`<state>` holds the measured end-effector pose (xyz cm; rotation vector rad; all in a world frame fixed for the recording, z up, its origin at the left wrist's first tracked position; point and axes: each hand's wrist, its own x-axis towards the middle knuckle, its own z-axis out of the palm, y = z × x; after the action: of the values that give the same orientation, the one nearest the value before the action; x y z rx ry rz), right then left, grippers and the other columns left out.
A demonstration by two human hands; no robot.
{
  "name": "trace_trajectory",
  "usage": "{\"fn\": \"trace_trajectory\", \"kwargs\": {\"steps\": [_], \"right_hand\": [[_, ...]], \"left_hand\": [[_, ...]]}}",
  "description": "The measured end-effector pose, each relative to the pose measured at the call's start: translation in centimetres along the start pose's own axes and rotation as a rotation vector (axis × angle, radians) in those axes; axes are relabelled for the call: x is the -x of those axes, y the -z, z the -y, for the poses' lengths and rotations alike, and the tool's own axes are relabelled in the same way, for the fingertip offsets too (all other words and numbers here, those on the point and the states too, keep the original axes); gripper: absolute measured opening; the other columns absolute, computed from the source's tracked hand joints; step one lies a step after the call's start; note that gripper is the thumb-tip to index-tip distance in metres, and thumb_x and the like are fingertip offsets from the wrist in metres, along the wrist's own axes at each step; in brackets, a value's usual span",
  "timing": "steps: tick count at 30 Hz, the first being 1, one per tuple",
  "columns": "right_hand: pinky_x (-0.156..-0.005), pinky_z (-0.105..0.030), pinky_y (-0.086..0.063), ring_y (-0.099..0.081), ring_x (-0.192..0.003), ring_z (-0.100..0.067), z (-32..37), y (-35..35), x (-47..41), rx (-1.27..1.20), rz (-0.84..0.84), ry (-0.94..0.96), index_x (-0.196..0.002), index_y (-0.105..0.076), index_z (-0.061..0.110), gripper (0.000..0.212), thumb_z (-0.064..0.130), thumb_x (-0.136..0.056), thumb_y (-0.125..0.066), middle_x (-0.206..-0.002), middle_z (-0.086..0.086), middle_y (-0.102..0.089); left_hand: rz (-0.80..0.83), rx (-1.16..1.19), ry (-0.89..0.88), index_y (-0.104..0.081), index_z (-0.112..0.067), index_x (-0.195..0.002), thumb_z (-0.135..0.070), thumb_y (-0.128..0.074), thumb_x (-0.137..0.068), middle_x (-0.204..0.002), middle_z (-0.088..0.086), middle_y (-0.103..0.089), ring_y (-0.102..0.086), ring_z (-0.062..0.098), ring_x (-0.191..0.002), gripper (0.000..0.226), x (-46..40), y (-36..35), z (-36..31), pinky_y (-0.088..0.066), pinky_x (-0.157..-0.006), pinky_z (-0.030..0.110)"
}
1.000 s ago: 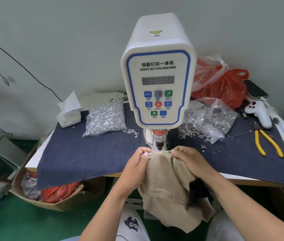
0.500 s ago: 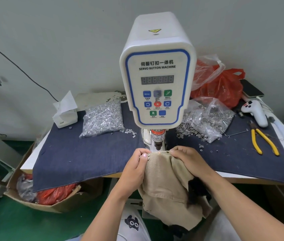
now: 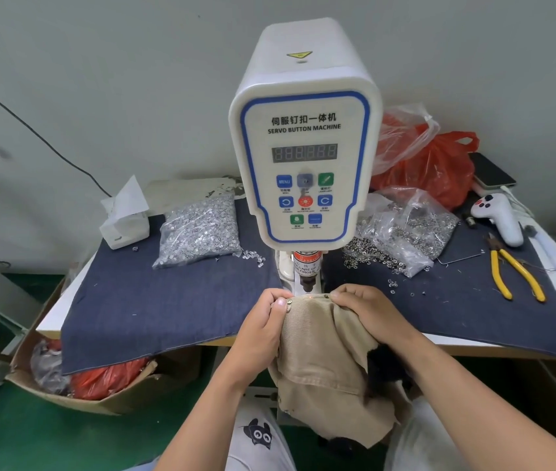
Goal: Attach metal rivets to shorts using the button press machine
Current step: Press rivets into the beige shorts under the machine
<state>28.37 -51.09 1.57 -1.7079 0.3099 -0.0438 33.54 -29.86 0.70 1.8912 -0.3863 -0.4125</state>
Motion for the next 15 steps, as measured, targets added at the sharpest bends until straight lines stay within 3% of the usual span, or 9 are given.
{"fn": "trace_trajectory", "kwargs": {"steps": [15], "right_hand": [[-0.064,-0.009,-0.041,-0.054,-0.063,0.006,-0.57,0.22,-0.37,-0.017,0.026,-0.003,-0.07,-0.071,0.021,0.03,0.015,-0.098,-0.062,-0.064,0.016,-0.064]], "left_hand": [[0.006,0.032,-0.018,-0.063,-0.045,-0.109,-0.045,-0.038,-0.106,-0.108,-0.018,-0.068,-0.062,-0.001,-0.104,0.025,0.02,0.09,0.12,-0.043,-0.086,0.025]]}}
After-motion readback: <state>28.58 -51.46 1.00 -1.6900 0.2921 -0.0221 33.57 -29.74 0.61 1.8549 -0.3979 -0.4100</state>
